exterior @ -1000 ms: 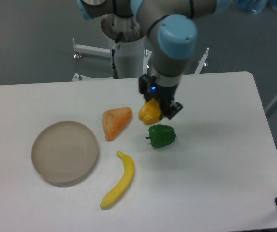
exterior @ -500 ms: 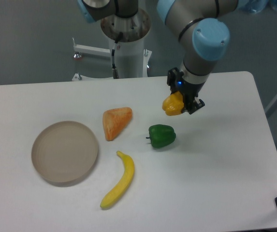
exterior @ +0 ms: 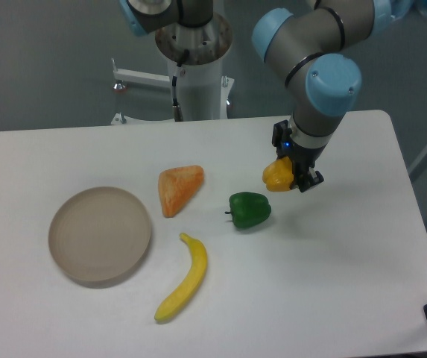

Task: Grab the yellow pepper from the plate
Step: 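Carry the held yellow pepper up past the green pepper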

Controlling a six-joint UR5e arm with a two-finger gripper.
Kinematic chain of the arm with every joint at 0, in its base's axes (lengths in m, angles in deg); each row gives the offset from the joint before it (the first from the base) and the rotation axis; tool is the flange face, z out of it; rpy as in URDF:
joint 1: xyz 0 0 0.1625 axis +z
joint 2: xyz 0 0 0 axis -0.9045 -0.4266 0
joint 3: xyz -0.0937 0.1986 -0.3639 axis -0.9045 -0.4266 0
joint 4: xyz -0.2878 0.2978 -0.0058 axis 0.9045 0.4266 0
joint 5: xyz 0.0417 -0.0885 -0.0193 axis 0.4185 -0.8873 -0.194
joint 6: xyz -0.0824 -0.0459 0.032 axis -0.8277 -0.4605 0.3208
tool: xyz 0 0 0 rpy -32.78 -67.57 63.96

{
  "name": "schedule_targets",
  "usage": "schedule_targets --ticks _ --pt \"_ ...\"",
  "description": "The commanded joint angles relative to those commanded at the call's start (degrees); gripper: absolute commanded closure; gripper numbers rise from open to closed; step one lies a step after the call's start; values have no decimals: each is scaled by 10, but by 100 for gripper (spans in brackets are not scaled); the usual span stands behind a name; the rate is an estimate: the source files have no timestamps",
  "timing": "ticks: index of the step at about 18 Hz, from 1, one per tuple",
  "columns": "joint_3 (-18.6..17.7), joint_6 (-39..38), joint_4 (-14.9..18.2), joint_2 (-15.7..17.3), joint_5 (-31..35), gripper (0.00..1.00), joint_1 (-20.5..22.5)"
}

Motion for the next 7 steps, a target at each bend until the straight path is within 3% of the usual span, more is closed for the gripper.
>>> schedule_targets --ticks 7 --pt "-2 -6 0 -1 1 87 -1"
